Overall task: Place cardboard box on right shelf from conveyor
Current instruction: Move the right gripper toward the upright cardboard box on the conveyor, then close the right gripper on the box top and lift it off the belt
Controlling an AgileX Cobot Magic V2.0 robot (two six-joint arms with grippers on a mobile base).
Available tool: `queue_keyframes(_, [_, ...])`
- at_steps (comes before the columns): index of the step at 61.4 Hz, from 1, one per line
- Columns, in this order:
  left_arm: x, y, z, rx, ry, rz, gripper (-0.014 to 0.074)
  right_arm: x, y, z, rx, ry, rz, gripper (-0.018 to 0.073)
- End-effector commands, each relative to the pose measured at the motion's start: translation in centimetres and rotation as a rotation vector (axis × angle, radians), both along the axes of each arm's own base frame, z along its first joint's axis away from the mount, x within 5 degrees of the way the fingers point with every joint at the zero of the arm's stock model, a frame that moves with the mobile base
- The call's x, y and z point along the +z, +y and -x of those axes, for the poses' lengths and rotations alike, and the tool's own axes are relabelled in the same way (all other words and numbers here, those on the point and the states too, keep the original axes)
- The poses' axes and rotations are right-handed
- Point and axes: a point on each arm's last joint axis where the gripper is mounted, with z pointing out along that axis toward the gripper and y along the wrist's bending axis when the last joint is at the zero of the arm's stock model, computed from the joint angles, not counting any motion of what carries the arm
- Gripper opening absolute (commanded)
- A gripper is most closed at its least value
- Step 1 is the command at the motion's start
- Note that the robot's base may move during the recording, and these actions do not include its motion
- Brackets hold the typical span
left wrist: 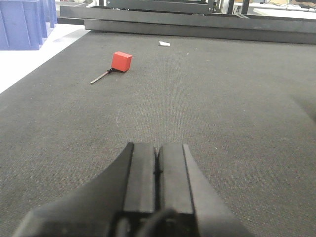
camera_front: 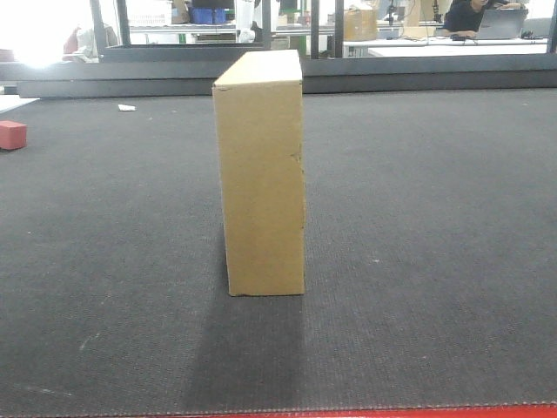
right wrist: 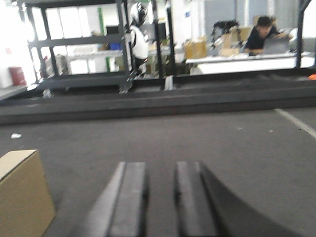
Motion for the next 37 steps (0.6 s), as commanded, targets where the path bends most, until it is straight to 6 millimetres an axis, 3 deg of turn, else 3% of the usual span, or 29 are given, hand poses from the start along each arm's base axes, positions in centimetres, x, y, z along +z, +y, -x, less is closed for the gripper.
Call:
queue_keyframes(1, [0.5, 0.1, 0.1, 0.008, -0.092, 0.007, -0.0116, 2.9, 0.5, -2.0, 0.039, -0.047, 0.006, 0.0508])
queue_keyframes(8, [0.5, 0.1, 0.1, 0.008, -0.092, 0.007, -0.0116, 4.7, 2.1, -5.9, 0.137, 0.049, 0.015, 0.0638])
queue_keyframes(14, [0.5, 0.1, 0.1, 0.008, -0.092, 0.007, -0.0116, 6.1, 4.3, -9.1, 0.231, 0.167, 0.038, 0.0634])
queue_keyframes(24, [0.5, 0.1, 0.1, 0.008, -0.092, 0.007, -0.0116, 8.1, 10.3, -13.9, 0.422, 0.368, 0.107, 0.0634])
queue_keyframes(37, [0.5, 0.1, 0.1, 0.008, -0.092, 0.007, -0.0116, 9.8, 17.8, -17.4, 0.571, 0.531, 0.149, 0.0634])
